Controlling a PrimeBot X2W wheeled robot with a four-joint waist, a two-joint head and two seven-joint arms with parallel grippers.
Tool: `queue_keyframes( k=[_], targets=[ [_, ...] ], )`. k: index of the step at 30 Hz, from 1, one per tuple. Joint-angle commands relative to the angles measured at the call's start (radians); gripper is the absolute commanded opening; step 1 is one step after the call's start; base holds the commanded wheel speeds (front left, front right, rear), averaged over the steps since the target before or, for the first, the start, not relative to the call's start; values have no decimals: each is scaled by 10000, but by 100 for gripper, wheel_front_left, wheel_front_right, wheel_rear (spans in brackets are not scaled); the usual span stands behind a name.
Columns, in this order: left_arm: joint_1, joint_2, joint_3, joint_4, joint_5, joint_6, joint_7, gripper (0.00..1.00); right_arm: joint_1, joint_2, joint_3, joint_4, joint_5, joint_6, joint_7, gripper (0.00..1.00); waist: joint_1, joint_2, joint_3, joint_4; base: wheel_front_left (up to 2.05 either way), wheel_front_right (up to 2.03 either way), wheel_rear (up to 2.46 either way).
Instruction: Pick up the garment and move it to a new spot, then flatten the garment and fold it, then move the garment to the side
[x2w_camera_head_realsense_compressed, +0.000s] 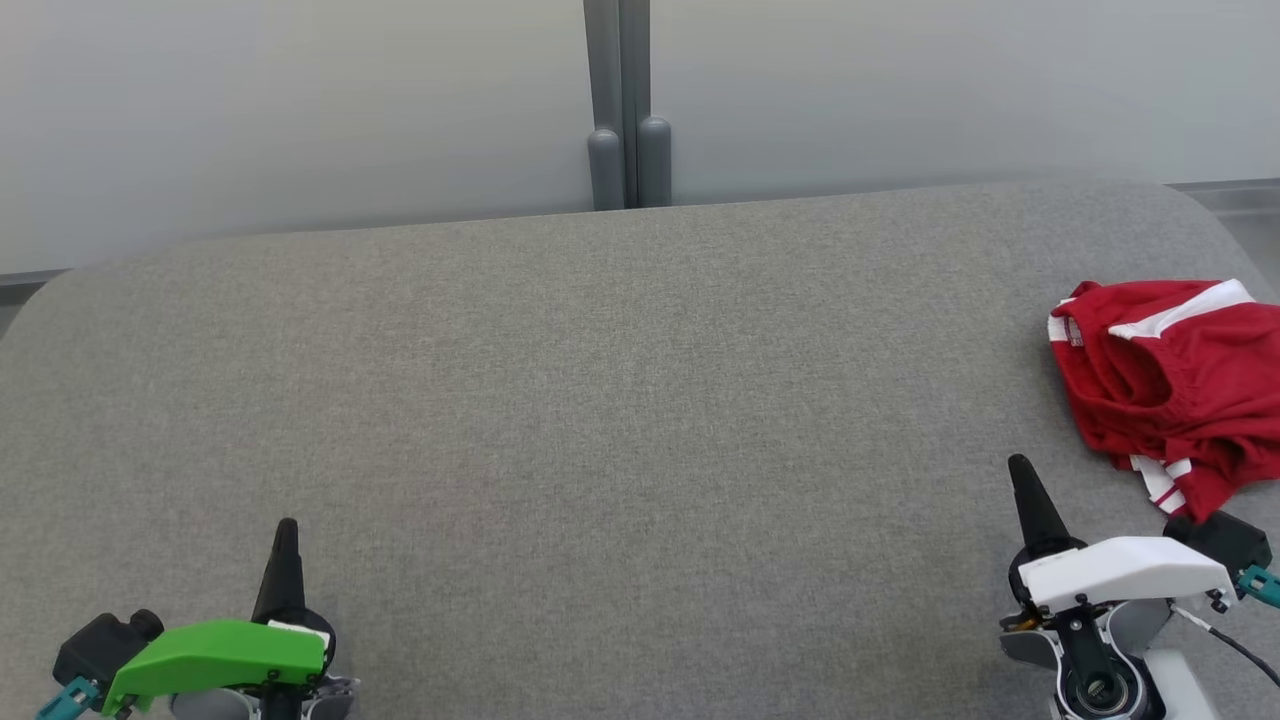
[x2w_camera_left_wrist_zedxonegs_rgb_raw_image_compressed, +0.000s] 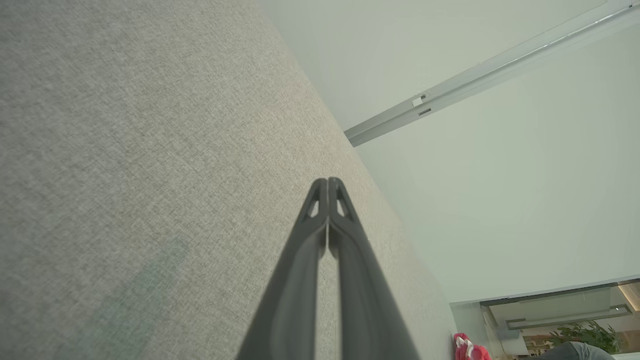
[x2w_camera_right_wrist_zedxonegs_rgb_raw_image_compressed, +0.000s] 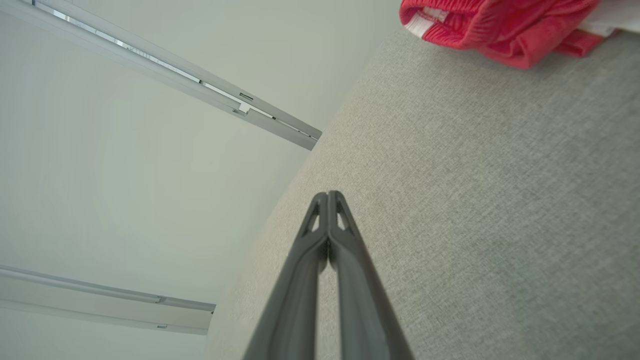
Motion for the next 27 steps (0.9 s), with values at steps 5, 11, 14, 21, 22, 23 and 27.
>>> queue_keyframes(
  k=[5, 11, 14, 21, 22, 23, 27],
  targets=[
    [-260, 78, 107, -235, -745, -69, 200, 0, 8, -60, -85, -243, 769, -3, 178, 0, 0, -1, 0, 10, 0, 0, 0],
    [-271, 82, 150, -331, -1238, -100, 329, 0, 38, -63, -123, -330, 1306, -2, 308, 0, 0, -1, -1, 19, 0, 0, 0],
    [-274, 85, 178, -384, -1544, -108, 405, 0, 55, -65, -147, -380, 1626, -1, 383, 0, 0, -1, -1, 24, 0, 0, 0],
    [-293, 91, 243, -498, -2193, -133, 586, 0, 94, -70, -204, -486, 2321, -1, 544, 0, 0, -1, -1, 36, 0, 0, 0],
    [-295, 91, 250, -512, -2247, -138, 598, 0, 100, -69, -211, -503, 2412, -1, 573, 0, 0, -1, -1, 38, 0, 0, 0],
    [-297, 92, 260, -529, -2333, -145, 620, 0, 105, -70, -219, -520, 2509, -2, 593, 0, 0, -1, -1, 40, 0, 0, 0],
    [-306, 94, 297, -599, -2706, -164, 715, 0, 126, -73, -247, -579, 2892, -2, 678, 0, 0, -1, -2, 47, 0, 0, 0]
  ],
)
